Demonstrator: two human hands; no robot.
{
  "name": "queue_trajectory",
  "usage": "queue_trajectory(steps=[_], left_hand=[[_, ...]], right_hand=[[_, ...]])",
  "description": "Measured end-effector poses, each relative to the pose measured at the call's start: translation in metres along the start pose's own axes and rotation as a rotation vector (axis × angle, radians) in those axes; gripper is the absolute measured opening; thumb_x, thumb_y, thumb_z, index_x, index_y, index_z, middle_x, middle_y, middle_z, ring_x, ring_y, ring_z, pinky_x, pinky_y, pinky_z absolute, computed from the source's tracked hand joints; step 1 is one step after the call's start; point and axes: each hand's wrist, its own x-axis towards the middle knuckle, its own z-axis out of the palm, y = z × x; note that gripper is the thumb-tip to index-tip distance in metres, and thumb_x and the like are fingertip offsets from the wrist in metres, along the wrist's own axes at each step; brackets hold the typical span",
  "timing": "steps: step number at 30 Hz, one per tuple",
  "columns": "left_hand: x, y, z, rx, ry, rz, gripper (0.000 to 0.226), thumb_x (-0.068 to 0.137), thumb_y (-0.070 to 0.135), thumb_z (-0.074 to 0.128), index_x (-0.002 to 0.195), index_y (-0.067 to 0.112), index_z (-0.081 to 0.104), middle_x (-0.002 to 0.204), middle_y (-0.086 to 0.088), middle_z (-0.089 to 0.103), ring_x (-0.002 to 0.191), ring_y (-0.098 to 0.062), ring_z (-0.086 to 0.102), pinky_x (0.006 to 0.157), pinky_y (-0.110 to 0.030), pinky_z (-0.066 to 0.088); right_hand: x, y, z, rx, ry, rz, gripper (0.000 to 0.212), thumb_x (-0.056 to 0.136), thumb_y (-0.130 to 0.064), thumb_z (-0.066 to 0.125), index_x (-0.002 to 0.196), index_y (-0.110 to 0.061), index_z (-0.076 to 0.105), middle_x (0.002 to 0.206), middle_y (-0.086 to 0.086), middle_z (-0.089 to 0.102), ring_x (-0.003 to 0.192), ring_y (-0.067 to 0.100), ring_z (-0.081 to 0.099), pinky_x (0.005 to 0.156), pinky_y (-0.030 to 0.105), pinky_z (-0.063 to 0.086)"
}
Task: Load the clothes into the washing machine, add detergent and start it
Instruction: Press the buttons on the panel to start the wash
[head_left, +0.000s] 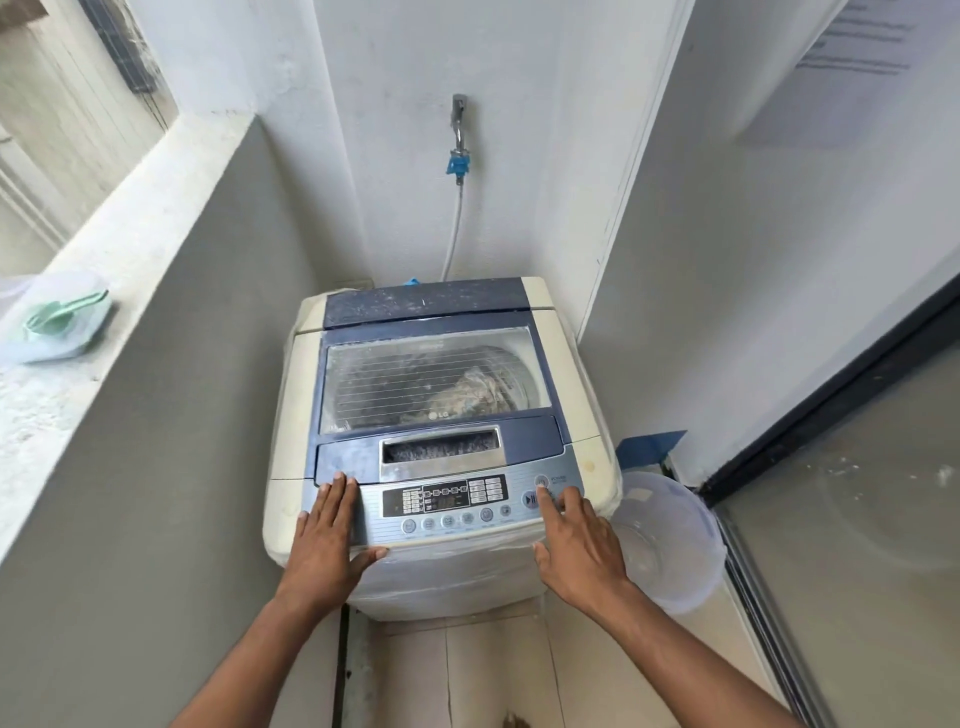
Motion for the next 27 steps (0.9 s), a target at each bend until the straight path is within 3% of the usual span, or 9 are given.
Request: queue_trajectory(steps=[4, 11, 27], left_hand=[[0.000, 0.001, 0.000, -0.008, -0.005, -0.008, 0.112, 0.093, 0.059, 0.064, 0.165, 0.013, -0.007, 0.173, 0.004, -0.012, 0.162, -0.019, -0.009, 0.130, -0.048, 0.004], [0.001, -0.002, 0.002, 0.000, -0.009, -0.006, 0.109, 0.093, 0.062, 0.062, 0.166, 0.017, -0.006, 0.174, 0.005, -0.011, 0.162, -0.018, -0.009, 0.130, -0.048, 0.004], [0.001, -0.003, 0.004, 0.009, -0.001, 0.001, 0.108, 0.093, 0.060, 0.063, 0.167, 0.016, -0.001, 0.174, 0.004, -0.010, 0.161, -0.018, -0.012, 0.130, -0.050, 0.006]], right_hand=[[0.005, 0.002, -0.004, -0.008, -0.001, 0.003, 0.082, 0.094, -0.036, 0.062, 0.162, -0.018, 0.019, 0.138, 0.009, 0.040, 0.121, 0.028, 0.054, 0.096, 0.040, 0.054], [0.011, 0.014, -0.011, -0.097, -0.034, 0.006, 0.093, 0.083, -0.013, 0.064, 0.163, -0.026, 0.019, 0.135, 0.012, 0.042, 0.115, 0.030, 0.056, 0.089, 0.040, 0.053], [0.012, 0.027, -0.010, -0.120, -0.069, -0.022, 0.094, 0.089, -0.016, 0.065, 0.164, -0.032, 0.012, 0.132, 0.013, 0.049, 0.109, 0.031, 0.063, 0.085, 0.039, 0.054]])
